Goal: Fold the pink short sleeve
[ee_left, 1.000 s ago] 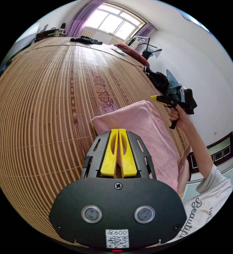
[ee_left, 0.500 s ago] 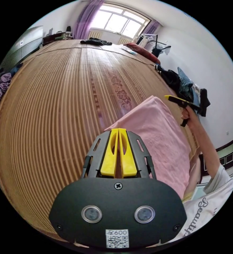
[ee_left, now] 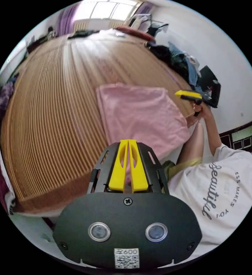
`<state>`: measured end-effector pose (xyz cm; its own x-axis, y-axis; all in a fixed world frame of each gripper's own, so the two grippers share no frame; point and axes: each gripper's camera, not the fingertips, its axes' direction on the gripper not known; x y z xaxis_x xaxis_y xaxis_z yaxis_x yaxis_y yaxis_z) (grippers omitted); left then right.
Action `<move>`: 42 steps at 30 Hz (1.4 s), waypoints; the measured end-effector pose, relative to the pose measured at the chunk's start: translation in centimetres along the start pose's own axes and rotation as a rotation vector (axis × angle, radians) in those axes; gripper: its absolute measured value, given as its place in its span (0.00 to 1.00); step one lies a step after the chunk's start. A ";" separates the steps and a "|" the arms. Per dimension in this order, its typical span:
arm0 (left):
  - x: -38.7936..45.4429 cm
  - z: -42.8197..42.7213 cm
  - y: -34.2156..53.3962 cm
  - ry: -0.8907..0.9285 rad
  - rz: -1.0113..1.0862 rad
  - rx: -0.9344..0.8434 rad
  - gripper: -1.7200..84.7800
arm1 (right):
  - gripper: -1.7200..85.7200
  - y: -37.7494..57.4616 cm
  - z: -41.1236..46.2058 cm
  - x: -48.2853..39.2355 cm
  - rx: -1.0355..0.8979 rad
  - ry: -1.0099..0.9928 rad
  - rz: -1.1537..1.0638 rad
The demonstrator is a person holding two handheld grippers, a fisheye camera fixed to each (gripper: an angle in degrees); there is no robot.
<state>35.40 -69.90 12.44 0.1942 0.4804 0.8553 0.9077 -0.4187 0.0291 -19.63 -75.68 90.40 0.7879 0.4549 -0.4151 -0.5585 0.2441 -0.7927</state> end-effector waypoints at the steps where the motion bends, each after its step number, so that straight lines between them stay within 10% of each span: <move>1: 1.0 0.7 -2.5 -0.030 0.041 0.066 0.02 | 0.01 -0.2 1.2 0.7 -0.002 0.007 0.034; 6: 1.2 9.9 -9.4 -0.209 0.037 -0.111 0.02 | 0.01 -0.8 5.3 1.9 -0.108 0.121 -0.004; 24: -3.1 3.5 5.1 0.204 -0.349 0.250 0.12 | 0.12 -1.5 -4.6 19.1 -0.003 -0.066 0.120; 42: 10.9 5.0 4.6 -0.153 -0.192 0.246 0.12 | 0.01 -0.9 -14.4 18.9 0.092 0.095 0.050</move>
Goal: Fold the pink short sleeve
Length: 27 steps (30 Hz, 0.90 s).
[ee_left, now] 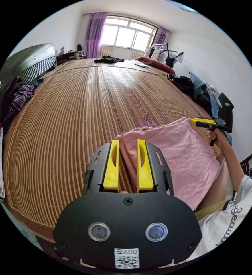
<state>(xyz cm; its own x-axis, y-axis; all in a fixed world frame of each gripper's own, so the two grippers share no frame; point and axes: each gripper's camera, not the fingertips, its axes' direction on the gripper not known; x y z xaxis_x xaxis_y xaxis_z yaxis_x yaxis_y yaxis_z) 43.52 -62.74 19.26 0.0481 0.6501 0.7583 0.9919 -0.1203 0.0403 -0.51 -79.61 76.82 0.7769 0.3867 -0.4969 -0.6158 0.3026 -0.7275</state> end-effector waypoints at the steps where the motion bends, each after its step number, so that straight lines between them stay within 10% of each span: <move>1: 0.4 -0.1 0.1 0.026 0.006 0.006 0.12 | 0.01 -0.2 -0.7 0.2 0.008 -0.003 0.000; 27: 5.8 -6.5 -0.2 0.017 0.013 0.174 0.03 | 0.01 -5.7 -10.6 5.8 0.136 -0.032 0.047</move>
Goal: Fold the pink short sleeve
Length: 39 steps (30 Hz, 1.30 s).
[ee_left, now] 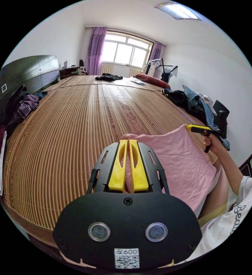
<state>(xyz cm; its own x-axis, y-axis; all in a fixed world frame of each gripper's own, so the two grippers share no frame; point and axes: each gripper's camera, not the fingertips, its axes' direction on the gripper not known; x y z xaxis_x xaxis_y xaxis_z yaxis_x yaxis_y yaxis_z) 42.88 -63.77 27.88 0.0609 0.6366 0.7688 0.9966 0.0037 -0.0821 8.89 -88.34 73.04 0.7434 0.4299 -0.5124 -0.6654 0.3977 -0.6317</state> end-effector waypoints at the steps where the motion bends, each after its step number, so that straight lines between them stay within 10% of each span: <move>1: -0.1 -0.4 -0.4 0.001 -0.002 0.007 0.03 | 0.01 -0.3 0.1 0.4 -0.001 -0.002 0.008; 19: -8.6 -1.6 -4.9 0.128 -0.427 -0.130 0.03 | 0.01 -4.3 7.0 1.8 -0.183 0.065 0.038; 39: -13.5 -9.5 -8.2 0.338 -0.433 -0.048 0.03 | 0.01 -0.2 3.8 0.6 -0.081 -0.012 0.003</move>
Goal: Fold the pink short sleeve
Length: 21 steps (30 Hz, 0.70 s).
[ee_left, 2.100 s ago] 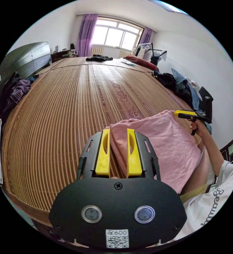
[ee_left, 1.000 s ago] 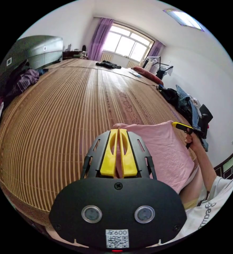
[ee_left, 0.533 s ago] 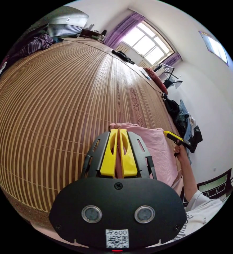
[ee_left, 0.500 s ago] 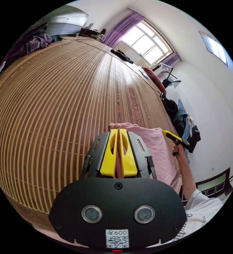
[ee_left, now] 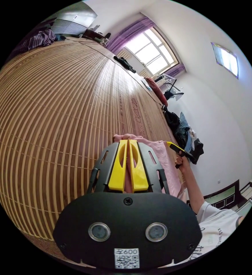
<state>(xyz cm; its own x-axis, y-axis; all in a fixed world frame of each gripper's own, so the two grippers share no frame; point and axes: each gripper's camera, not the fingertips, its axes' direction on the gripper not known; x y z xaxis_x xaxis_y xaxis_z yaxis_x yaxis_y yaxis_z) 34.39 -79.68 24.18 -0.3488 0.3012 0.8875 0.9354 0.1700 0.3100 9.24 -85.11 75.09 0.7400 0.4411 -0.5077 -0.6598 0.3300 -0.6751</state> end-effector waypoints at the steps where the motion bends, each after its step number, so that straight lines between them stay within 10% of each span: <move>1: 0.2 -0.7 -0.1 0.012 0.008 0.005 0.03 | 0.01 0.4 -0.2 -0.3 -0.003 -0.001 -0.010; 10: 3.6 -6.4 -1.1 0.207 0.095 0.010 0.03 | 0.01 2.8 -2.5 -3.4 0.094 0.013 -0.025; 21: -0.6 -3.9 -2.1 -0.042 -0.016 -0.159 0.03 | 0.01 8.6 4.6 -6.6 -0.077 0.010 -0.007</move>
<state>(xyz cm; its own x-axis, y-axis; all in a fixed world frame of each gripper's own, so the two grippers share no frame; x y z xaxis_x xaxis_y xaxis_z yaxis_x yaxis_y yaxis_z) 32.81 -83.87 24.36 -0.3626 0.3395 0.8679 0.9259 0.0258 0.3768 -1.92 -81.35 75.10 0.7463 0.4303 -0.5078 -0.6428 0.2679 -0.7177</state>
